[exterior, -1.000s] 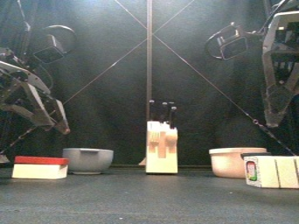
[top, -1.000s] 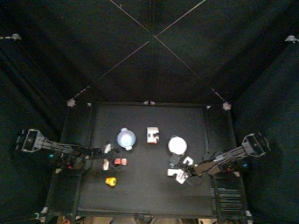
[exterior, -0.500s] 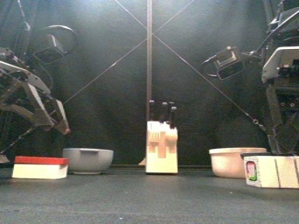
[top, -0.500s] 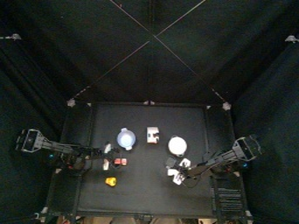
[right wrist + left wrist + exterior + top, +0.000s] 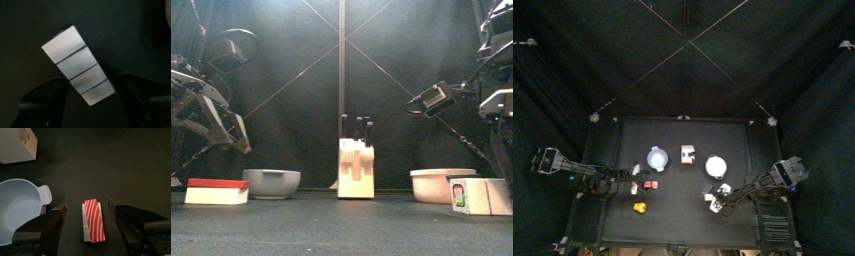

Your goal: Grab sushi roll

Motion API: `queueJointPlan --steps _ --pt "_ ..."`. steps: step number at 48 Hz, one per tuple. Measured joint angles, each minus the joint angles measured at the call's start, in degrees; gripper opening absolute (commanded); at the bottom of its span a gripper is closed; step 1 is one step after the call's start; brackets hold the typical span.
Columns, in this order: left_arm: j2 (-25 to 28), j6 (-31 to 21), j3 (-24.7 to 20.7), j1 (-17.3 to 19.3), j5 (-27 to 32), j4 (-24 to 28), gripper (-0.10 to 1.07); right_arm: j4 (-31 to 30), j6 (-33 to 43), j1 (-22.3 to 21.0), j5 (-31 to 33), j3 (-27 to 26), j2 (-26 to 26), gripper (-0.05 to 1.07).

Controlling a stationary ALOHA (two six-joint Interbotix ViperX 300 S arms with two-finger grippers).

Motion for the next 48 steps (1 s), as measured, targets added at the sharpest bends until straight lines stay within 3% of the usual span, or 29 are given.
queueJointPlan --steps 21,38,48 --pt "0.09 0.0 -0.09 0.0 0.0 0.09 0.98 -3.34 -0.35 0.35 1.05 -1.23 1.23 0.9" --pt "0.0 0.09 0.0 0.0 0.0 0.0 0.98 -4.39 -0.26 0.26 0.79 -1.58 1.49 0.6" --pt "0.09 0.09 0.0 0.0 0.0 0.09 0.98 -6.86 -0.26 0.18 1.05 -2.81 0.26 0.51"
